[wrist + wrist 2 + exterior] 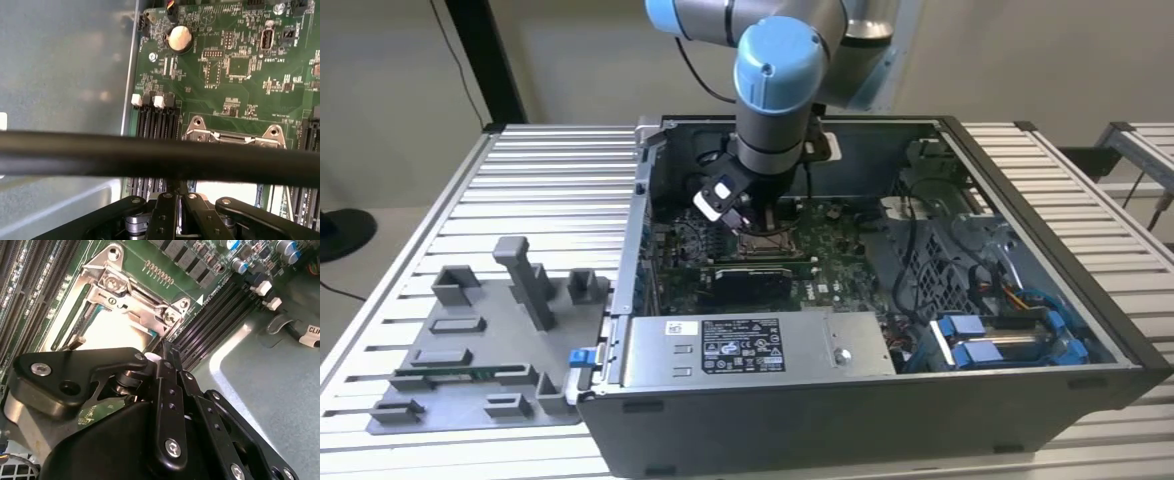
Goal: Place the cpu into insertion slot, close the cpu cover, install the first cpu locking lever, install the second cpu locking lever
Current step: 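Install the first cpu locking lever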
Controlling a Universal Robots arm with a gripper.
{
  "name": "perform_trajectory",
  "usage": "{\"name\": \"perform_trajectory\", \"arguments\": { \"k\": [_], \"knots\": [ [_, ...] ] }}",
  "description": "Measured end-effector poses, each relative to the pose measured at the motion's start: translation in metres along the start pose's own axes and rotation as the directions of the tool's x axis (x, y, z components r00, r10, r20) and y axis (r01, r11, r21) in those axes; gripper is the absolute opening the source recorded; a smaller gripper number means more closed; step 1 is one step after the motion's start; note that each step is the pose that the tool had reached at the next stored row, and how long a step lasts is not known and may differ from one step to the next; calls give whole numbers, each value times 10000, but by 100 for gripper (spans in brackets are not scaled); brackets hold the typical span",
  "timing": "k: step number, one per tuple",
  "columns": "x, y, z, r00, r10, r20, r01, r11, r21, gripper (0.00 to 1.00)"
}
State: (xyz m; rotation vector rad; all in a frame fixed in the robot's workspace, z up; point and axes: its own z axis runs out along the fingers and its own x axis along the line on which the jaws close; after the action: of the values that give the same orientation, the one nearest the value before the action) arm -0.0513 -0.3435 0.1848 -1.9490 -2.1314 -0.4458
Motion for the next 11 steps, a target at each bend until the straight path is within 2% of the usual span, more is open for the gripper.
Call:
{"name": "perform_trajectory", "arguments": {
  "k": [5,6,7,9,10,11],
  "knots": [
    [-4,23,-1,10000,4,-47,-4,10000,-3,0],
    [-6,25,-5,10000,6,-83,-6,10000,-4,0],
    [-8,26,-7,9999,10,-144,-10,10000,-8,0],
    [3,35,1,9995,11,-326,-12,10000,-39,0],
    [10,37,-13,9994,11,-342,-13,10000,-47,0],
    [19,39,-36,9994,14,-333,-15,10000,-40,0]
  ]
}}
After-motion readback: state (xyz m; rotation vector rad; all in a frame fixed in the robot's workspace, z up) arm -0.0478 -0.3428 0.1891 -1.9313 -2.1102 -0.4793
